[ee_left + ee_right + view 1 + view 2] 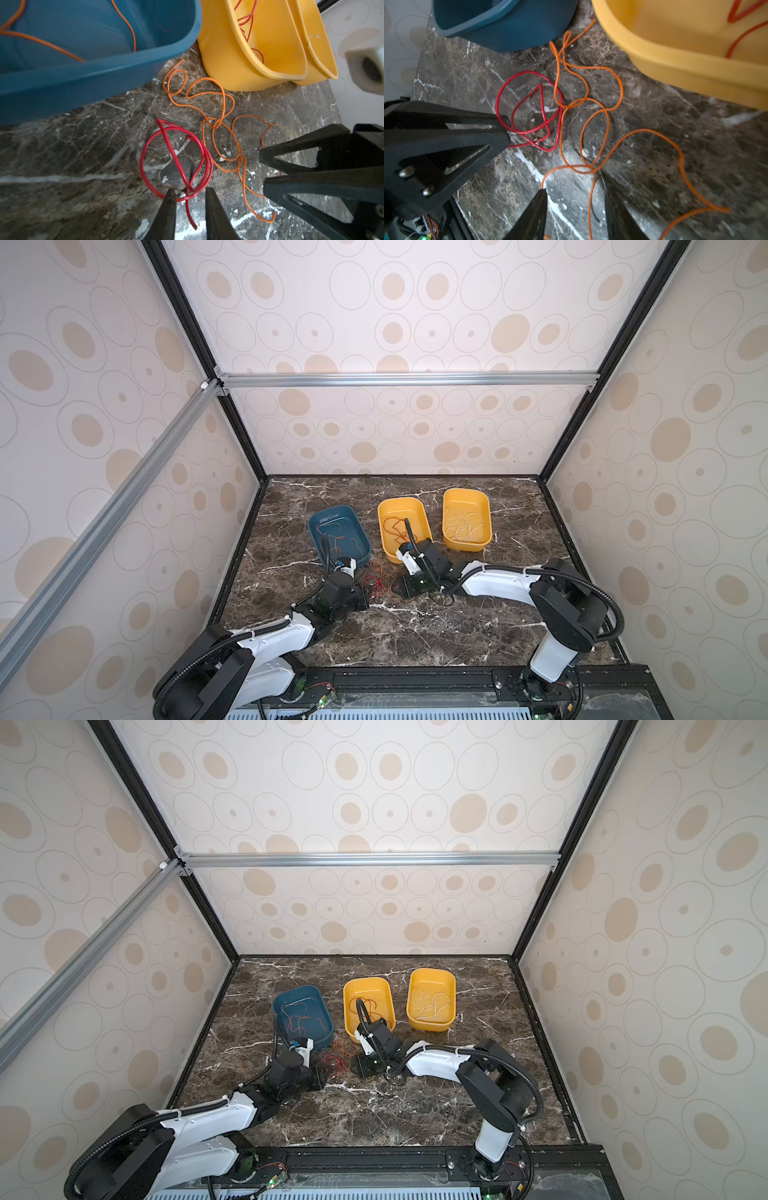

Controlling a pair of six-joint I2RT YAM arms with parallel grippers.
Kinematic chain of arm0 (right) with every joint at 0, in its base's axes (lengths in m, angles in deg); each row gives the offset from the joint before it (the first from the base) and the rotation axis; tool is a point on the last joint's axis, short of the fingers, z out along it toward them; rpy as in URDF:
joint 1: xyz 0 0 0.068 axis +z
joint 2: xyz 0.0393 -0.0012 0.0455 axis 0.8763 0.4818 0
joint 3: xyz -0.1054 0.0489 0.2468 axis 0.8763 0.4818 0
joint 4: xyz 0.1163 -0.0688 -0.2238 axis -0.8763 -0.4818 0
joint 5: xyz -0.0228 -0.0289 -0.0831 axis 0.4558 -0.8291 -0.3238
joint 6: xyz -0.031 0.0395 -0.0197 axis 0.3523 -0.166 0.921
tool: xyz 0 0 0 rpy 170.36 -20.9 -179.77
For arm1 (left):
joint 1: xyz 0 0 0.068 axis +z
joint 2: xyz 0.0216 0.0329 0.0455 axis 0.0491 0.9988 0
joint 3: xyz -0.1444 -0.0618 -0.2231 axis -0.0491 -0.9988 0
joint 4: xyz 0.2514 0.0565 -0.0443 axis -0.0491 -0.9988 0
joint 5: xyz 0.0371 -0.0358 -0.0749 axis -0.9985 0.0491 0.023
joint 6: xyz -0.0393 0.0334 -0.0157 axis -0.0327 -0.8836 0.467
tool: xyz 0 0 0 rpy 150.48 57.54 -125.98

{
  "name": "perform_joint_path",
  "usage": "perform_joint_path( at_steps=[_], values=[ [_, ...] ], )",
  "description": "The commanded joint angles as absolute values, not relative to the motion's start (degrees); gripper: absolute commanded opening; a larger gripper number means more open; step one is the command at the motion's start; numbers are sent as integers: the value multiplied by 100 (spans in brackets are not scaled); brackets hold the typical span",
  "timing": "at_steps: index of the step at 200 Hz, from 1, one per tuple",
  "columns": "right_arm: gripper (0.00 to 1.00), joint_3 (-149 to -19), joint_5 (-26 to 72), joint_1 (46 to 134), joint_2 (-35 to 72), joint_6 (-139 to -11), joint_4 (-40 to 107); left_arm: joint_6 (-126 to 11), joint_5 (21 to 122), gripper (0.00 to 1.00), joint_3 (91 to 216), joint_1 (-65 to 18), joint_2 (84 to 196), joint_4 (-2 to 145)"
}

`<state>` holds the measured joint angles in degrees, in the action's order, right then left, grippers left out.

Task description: Untangle the cables

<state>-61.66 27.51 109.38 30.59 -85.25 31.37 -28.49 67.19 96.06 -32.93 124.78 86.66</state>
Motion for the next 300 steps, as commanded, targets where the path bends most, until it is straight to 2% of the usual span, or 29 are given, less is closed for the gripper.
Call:
perform_joint_path(
  at_steps=[1,43,59,74,106,122,211,221,229,244,257,274,300],
  values=[
    [47,-6407,2638,11001,3346,-8556,3262,-2910,6548,19,9808,-3325,12517,8700],
    [47,-6764,2561,11057,3795,-8484,3145,-2945,6496,10,9799,-3331,12456,8655],
    [43,-6844,2354,11102,3832,-8383,2936,-2953,6511,4,9808,-3329,12413,8616],
    [33,-6766,2254,11096,3753,-8314,2882,-2971,6546,0,9808,-3331,12339,8560],
    [8,-6540,1976,11088,3445,-8134,2642,-3049,6580,0,9867,-3330,12146,8192],
    [2,-6422,1795,11082,3229,-8043,2454,-3083,6567,0,9898,-3335,11997,8003],
    [0,-5684,815,11036,1987,-7513,1612,-3141,6689,0,9958,-3339,11556,7667],
    [0,-5632,872,11032,1853,-7442,1616,-3196,6779,7,10063,-3333,11580,7633],
    [7,-5607,1026,11025,1771,-7386,1658,-3245,6801,11,10158,-3347,11614,7573],
    [31,-5669,1368,11032,1724,-7372,1749,-3319,6752,17,10317,-3340,11677,7493],
    [42,-5765,1708,11034,1770,-7530,1910,-3364,6729,21,10416,-3345,11740,7516],
    [49,-5840,2290,11051,1924,-7810,2253,-3390,6725,26,10540,-3349,11829,7528],
    [53,-6006,2735,11224,2331,-8139,2619,-3465,6631,36,10650,-3357,11923,7552]
  ],
)
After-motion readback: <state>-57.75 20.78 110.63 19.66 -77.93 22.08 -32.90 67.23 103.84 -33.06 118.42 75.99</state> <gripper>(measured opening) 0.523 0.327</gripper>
